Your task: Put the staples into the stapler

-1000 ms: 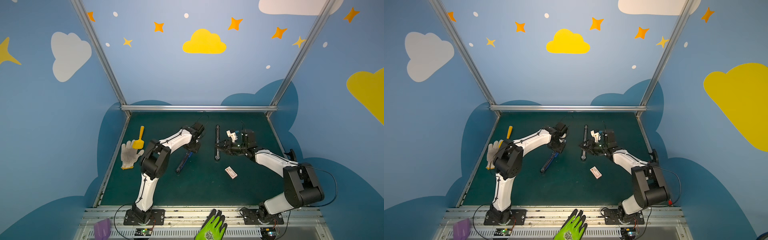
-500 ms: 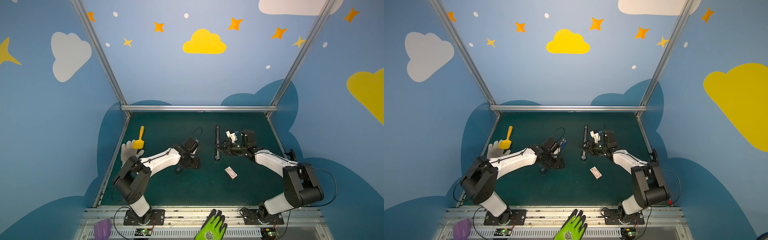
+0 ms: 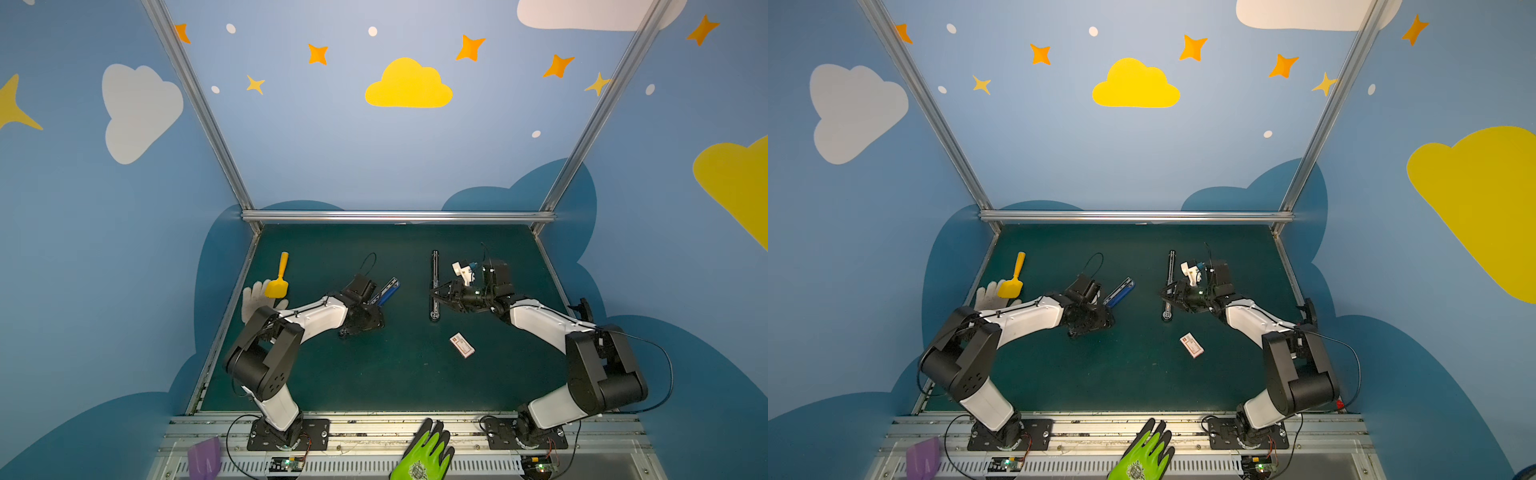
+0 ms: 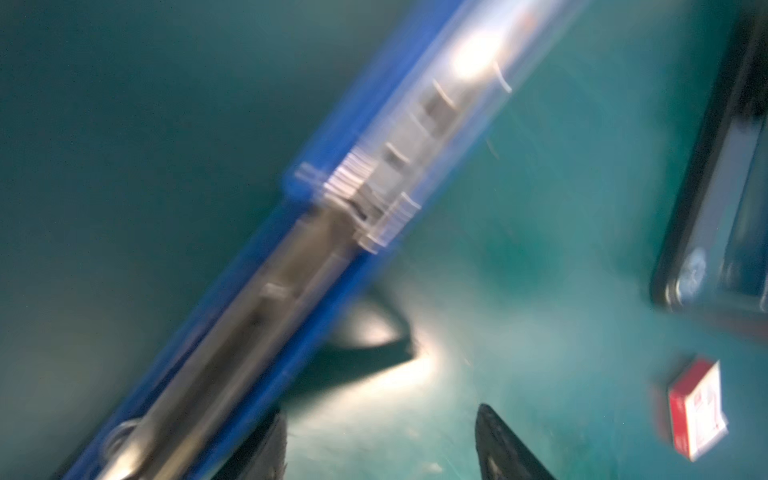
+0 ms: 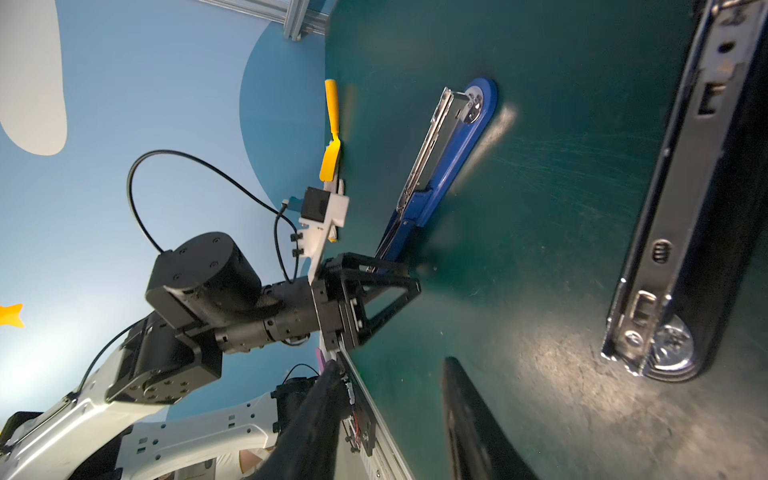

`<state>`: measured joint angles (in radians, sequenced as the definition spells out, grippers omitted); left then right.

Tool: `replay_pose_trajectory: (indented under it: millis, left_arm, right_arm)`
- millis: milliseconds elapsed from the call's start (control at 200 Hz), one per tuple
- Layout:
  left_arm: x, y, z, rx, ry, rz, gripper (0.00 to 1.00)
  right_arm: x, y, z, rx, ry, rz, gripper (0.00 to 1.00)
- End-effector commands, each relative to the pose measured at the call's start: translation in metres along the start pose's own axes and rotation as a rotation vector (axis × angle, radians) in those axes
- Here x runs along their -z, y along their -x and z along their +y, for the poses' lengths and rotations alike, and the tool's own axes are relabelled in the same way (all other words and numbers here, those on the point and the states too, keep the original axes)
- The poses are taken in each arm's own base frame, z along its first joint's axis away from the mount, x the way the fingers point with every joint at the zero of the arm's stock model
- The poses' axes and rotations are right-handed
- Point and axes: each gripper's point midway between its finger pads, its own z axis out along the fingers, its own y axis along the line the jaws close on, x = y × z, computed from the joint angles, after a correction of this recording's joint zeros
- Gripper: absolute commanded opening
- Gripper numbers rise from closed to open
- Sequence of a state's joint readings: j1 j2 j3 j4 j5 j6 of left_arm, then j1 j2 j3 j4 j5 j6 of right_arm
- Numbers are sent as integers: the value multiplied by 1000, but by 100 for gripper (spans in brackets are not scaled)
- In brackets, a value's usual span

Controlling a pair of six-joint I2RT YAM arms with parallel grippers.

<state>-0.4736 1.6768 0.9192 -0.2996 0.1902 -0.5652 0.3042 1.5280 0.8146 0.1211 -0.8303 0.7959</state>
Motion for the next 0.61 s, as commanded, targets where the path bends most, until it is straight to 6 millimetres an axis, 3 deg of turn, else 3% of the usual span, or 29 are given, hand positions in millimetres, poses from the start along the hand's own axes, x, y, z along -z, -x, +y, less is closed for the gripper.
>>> replay_pose_trajectory:
  millis: [0, 235, 376, 601]
  left_arm:
    - [7, 31, 26, 92, 25, -93, 72]
    - [12, 93, 47, 240, -56, -222, 74]
    - [8, 120, 35, 279, -146, -226, 76]
    - [-18, 142, 22, 315, -167, -181, 76]
  right_arm:
    - [5, 0, 2, 18, -4, 1, 40]
    - [9, 1, 3, 17, -10, -5, 39]
    - [12, -1, 2, 17, -23, -8, 39]
    - [17, -5, -4, 6, -29, -19, 37]
